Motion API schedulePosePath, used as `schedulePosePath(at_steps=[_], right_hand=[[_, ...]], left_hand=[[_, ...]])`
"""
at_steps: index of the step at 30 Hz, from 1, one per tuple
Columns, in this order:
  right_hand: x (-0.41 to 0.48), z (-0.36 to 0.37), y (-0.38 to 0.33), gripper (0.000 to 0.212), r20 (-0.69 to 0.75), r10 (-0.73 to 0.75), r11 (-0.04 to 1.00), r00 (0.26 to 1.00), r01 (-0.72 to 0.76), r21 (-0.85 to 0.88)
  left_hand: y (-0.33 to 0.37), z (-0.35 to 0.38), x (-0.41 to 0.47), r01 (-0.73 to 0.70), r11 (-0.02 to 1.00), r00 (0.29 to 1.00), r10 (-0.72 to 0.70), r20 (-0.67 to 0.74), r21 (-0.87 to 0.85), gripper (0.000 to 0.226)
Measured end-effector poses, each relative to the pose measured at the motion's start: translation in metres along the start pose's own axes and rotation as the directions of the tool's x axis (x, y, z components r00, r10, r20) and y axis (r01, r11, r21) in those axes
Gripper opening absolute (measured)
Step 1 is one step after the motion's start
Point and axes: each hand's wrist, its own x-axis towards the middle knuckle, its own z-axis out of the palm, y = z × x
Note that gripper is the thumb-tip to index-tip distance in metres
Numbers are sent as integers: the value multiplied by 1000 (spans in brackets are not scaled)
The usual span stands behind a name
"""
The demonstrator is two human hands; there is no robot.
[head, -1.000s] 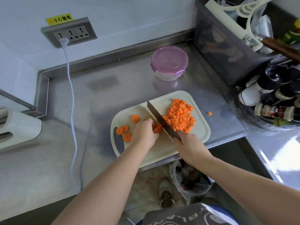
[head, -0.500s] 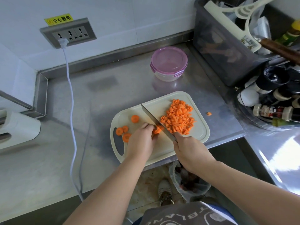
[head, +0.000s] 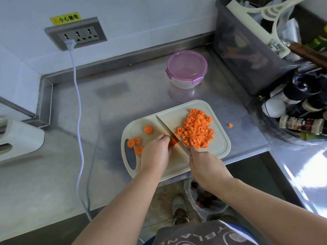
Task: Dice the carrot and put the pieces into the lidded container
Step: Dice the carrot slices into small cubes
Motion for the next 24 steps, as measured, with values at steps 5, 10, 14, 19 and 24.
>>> schedulePosePath(at_steps=[5,10,14,19,24], right_hand=[[6,0,-2,28,47,55,998,997,-55,10],[9,1,-3,28,68,80,996,995,-83,37],[13,-8,4,14,10,73,972,997,-74,222],[2,-14,8,20,-18,47,975,999,-42,217],[-7,-12,3,15,-37,-2,982,999,9,187]], left_hand=[[0,0,0,-10,1000,1000,10,0,0,10],[-1,2,-1,-6,1000,1000,6,-17,-21,8],[-1,3,0,24,996,999,-28,-45,-88,12],[0,-5,-1,123,976,991,-132,-36,-179,16],[-6,-9,0,179,966,983,-182,-1,-186,17]])
